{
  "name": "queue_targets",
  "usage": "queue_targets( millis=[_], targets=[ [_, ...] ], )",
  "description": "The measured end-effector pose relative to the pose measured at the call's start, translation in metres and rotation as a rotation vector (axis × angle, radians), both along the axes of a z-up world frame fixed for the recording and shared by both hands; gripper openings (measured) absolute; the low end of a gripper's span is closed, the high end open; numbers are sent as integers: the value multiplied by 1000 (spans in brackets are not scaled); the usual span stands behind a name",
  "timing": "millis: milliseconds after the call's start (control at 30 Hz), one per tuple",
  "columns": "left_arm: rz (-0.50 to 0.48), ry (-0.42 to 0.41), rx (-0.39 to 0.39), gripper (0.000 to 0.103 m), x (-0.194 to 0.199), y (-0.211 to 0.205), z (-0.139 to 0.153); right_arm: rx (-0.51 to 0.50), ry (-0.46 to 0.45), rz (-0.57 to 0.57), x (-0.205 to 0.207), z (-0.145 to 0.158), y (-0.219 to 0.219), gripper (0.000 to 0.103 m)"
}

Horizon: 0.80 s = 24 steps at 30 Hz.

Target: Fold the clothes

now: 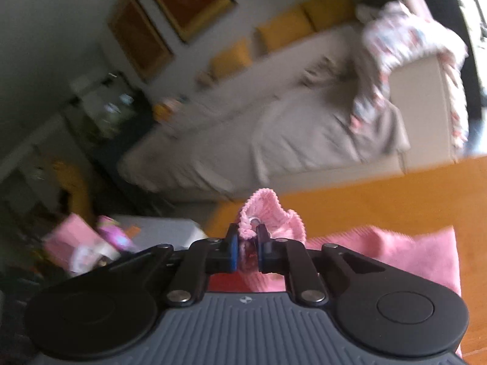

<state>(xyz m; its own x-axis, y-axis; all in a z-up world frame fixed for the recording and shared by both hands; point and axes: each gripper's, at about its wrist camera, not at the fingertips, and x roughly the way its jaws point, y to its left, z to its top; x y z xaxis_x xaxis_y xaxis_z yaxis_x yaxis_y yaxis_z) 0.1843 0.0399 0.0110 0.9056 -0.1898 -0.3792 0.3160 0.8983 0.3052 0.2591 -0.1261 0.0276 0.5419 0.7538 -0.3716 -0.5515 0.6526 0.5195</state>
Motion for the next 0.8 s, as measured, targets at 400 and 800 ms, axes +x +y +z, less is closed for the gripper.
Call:
queue_targets(
  millis=[400, 800],
  targets=[
    [203, 108, -559, 10, 33, 127, 47, -170, -230, -74, -42, -10, -1, 51],
    [217, 127, -790, 11, 3, 184, 66, -404, -168, 98, -34, -76, 94, 10]
  ],
)
